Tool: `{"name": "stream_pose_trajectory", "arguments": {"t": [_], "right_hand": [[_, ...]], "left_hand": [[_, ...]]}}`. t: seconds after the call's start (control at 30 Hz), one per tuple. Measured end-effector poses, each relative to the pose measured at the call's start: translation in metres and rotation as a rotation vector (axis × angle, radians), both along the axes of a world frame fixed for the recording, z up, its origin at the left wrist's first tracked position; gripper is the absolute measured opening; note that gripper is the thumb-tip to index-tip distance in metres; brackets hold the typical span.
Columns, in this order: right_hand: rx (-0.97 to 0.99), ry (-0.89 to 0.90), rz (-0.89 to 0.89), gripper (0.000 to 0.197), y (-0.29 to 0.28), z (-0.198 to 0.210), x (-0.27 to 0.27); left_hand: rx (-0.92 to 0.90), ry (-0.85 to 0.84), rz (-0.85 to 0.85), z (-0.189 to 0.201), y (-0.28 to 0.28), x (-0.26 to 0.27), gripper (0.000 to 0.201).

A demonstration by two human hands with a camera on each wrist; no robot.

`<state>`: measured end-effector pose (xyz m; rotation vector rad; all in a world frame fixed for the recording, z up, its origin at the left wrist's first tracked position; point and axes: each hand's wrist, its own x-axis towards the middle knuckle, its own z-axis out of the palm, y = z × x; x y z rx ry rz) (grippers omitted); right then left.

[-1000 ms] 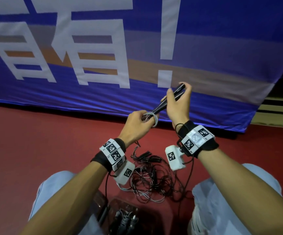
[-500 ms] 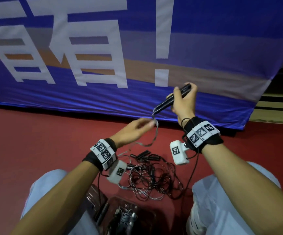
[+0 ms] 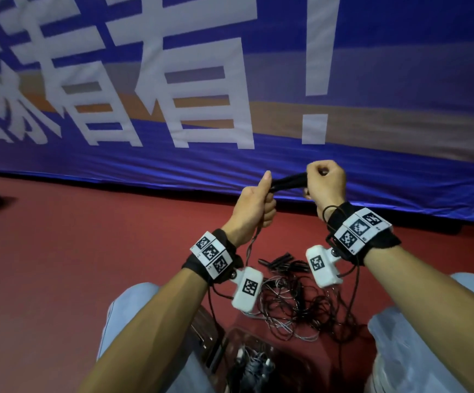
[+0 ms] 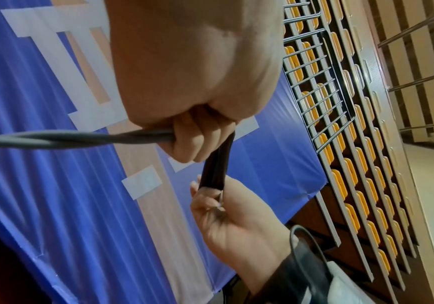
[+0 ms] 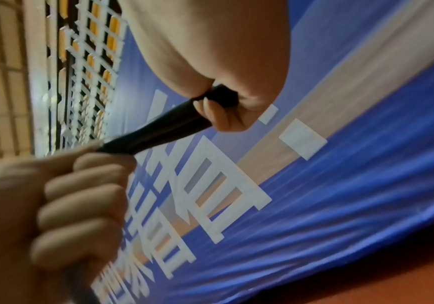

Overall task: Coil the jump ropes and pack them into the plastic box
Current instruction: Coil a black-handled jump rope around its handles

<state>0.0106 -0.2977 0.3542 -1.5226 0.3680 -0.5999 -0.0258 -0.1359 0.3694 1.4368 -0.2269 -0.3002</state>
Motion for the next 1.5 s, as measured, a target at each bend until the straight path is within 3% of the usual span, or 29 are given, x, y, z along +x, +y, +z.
{"name": "stream_pose_trajectory", "arguments": {"t": [0.1, 0.2, 0.27, 0.4, 0.57, 0.8, 0.93, 1.03, 1.23, 1.5], "right_hand": [[-0.491, -0.019, 0.095, 0.041, 0.006, -0.006, -0.005], [-0.934, 0.115, 0.308, 0.074, 0.013, 0.003, -0.025], [-1.075, 0.184, 0.464, 0.08, 0.017, 0.002, -0.03], [-0.931, 0.208, 0.668, 0.063, 0.027, -0.008, -0.028], [-0.562, 0.359, 0.949, 0.05, 0.036, -0.006, -0.033], [-0.528, 0.338, 1.097, 0.052, 0.044, 0.0, -0.044], [-0.472, 0.257, 1.062, 0.048, 0.044, 0.003, -0.045], [-0.384, 0.206, 1.011, 0.048, 0.044, 0.002, -0.046], [-0.216, 0.218, 0.92, 0.056, 0.047, 0.001, -0.052], [-0.254, 0.265, 0.91, 0.058, 0.047, 0.014, -0.059]], "left_hand": [[-0.053, -0.009, 0.064, 0.003, 0.015, 0.006, 0.05], [-0.08, 0.011, 0.135, 0.008, 0.033, 0.014, 0.052], [-0.081, 0.028, 0.172, 0.009, 0.044, 0.018, 0.055], [-0.087, 0.057, 0.153, 0.011, 0.055, 0.019, 0.058], [-0.175, 0.173, 0.052, 0.01, 0.06, 0.017, 0.06], [-0.263, 0.174, -0.11, 0.015, 0.058, 0.013, 0.059], [-0.272, 0.172, -0.015, 0.019, 0.059, 0.019, 0.063], [-0.107, 0.105, 0.152, 0.02, 0.061, 0.026, 0.064], [0.134, -0.027, 0.256, 0.02, 0.059, 0.032, 0.056], [0.037, -0.048, 0.309, 0.016, 0.049, 0.035, 0.06]]}}
